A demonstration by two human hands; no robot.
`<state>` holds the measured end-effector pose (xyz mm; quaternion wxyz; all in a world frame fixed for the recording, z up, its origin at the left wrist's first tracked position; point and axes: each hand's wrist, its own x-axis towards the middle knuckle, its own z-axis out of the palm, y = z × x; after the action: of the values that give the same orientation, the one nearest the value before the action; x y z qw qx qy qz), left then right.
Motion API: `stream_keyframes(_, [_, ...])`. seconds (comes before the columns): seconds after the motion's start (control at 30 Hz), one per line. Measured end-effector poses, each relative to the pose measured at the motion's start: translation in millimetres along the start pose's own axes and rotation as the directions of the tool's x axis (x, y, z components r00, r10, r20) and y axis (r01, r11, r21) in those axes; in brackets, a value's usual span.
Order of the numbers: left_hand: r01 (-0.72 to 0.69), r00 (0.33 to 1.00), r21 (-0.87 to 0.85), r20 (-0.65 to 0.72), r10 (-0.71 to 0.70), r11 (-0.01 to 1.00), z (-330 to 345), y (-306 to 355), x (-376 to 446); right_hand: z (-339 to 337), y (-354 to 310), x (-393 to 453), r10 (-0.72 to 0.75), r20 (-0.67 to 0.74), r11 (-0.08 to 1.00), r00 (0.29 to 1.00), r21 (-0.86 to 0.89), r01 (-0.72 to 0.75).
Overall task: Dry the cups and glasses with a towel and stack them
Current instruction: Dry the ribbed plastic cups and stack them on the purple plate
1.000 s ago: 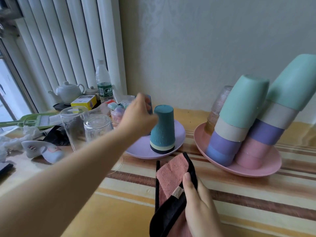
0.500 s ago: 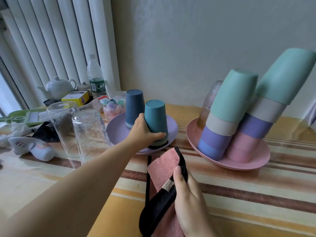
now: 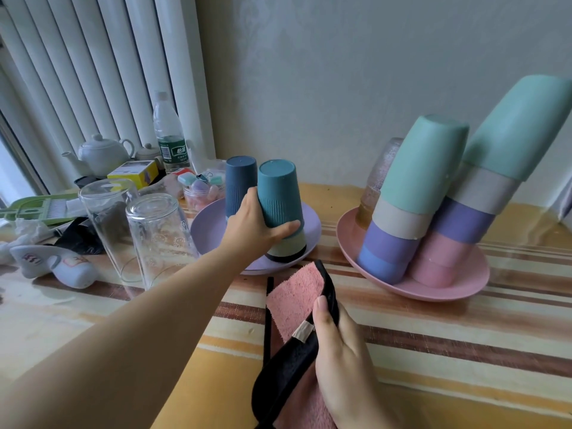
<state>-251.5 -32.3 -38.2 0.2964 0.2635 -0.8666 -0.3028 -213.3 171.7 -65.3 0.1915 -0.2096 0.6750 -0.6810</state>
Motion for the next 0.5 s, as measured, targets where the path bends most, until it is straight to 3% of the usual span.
stream_keyframes(0.1, [-0.047,0.998,0.034,0.049,0.045,0.998,-5,1,3,1,0,-1,-0.010,0.008,1.000,1.000,0.002,0.010])
stream_keyframes(0.2, [-0.027,0.998,-0.075,0.062,0.032,0.997,-3,-1,3,1,1,0,-0.021,0.014,1.000,1.000,0.006,0.021])
stream_keyframes(0.37, [-0.023,1.000,-0.210,0.015,0.027,0.977,-16,13,15,0,2,1,-0.024,0.027,1.000,0.999,-0.005,0.024])
stream_keyframes(0.5, [-0.087,0.996,-0.224,-0.054,0.077,0.971,-41,38,25,0,3,3,-0.030,0.023,1.000,0.999,0.008,0.030])
